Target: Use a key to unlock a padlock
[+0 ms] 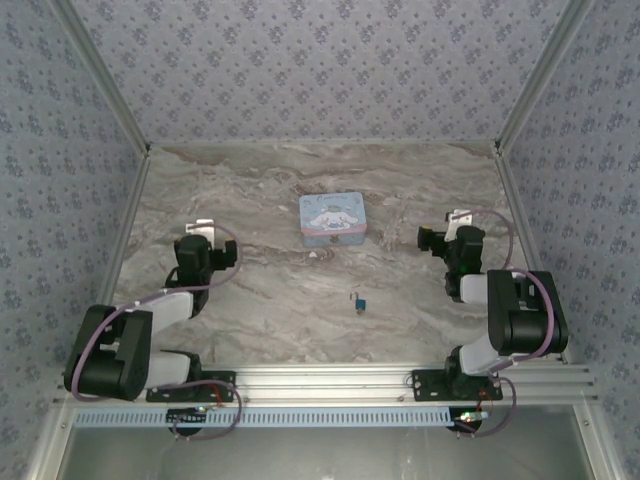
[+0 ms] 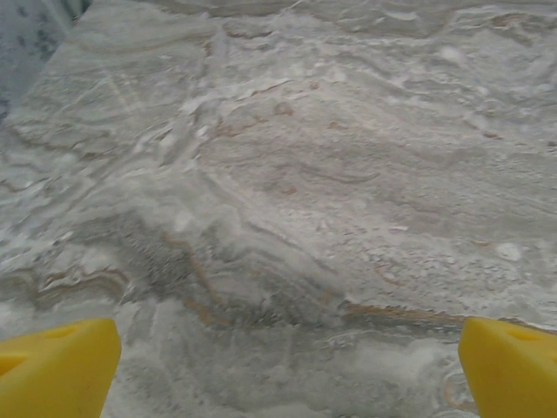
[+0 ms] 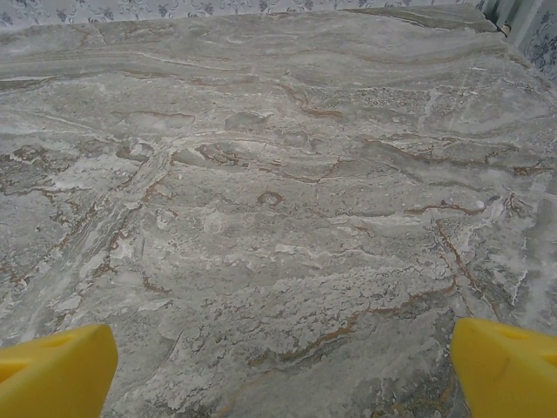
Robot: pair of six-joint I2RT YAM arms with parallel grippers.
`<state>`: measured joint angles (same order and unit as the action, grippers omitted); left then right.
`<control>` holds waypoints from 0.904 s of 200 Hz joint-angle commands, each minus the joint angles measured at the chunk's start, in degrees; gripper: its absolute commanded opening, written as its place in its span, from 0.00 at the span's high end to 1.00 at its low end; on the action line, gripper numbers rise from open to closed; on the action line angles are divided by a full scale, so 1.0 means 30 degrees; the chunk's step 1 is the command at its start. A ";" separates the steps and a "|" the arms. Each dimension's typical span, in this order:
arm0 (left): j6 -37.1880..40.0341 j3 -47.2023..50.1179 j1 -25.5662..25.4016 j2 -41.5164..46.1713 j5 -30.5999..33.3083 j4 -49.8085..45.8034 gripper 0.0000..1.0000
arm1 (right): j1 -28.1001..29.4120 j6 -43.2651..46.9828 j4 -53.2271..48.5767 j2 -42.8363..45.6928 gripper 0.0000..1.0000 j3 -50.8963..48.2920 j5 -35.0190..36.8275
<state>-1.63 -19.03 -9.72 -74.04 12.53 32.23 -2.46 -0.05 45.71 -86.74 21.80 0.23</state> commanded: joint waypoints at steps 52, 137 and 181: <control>0.0237 0.0264 0.1268 0.0456 -0.3554 0.2682 0.01 | 0.0140 0.0384 -0.0026 -0.0120 0.00 0.0149 0.0387; -0.0448 0.0656 0.1392 0.1333 -0.2048 0.2255 0.01 | 0.0144 0.0399 -0.0033 -0.0123 0.00 0.0160 0.0392; -0.0029 0.1034 0.1374 0.1843 -0.1527 0.2238 0.00 | 0.0135 0.0399 -0.0018 -0.0135 0.00 0.0160 0.0374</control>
<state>-2.17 -16.78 -5.74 -69.97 6.31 37.63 -2.31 0.10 45.58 -86.74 21.80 0.62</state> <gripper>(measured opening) 0.994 0.998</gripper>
